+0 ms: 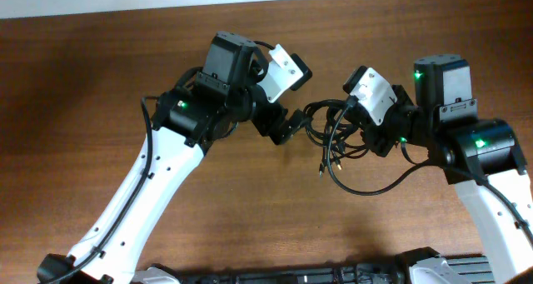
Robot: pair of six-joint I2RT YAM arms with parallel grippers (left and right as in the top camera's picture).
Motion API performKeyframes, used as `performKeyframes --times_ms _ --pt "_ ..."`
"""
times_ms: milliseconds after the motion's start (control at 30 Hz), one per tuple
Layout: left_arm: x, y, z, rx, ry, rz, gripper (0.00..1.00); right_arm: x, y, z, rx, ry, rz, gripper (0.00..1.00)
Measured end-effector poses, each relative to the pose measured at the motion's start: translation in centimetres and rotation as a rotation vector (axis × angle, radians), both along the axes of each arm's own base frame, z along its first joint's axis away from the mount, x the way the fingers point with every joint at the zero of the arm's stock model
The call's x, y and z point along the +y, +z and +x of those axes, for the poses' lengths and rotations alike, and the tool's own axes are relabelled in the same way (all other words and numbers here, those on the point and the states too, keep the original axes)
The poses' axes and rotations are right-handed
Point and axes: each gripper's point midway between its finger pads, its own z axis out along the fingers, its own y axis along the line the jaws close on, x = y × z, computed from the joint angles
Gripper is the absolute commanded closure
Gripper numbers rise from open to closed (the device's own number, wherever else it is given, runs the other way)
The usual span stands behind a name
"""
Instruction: Untangle cables
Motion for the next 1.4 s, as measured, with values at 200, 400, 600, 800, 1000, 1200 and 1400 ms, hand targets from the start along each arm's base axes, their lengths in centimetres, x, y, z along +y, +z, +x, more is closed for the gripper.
performKeyframes --times_ms 200,400,600,800,1000,1200,1400 --pt "0.1 -0.1 0.2 0.064 0.074 -0.022 0.51 0.6 0.6 0.2 -0.021 0.024 0.033 0.96" --pt "-0.1 0.3 -0.2 0.079 0.077 -0.040 1.00 1.1 1.3 0.5 -0.048 0.044 0.060 0.96" --pt "-0.1 0.3 -0.1 0.078 0.079 -0.039 1.00 1.2 1.3 0.4 -0.049 0.050 0.067 0.96" --pt "-0.1 0.3 -0.2 0.079 0.072 -0.041 1.00 1.2 1.3 0.4 -0.048 0.050 0.067 0.96" --pt "-0.8 1.9 -1.8 0.034 -0.053 -0.088 0.64 1.2 1.3 0.4 -0.046 0.051 0.067 0.96" --pt "-0.9 4.7 -4.0 -0.100 -0.214 -0.135 0.22 2.3 1.8 -0.4 -0.031 0.107 0.132 0.96" --pt "-1.1 5.4 -4.8 -0.116 -0.260 -0.159 0.19 3.3 3.0 -0.6 -0.058 0.165 0.201 0.96"
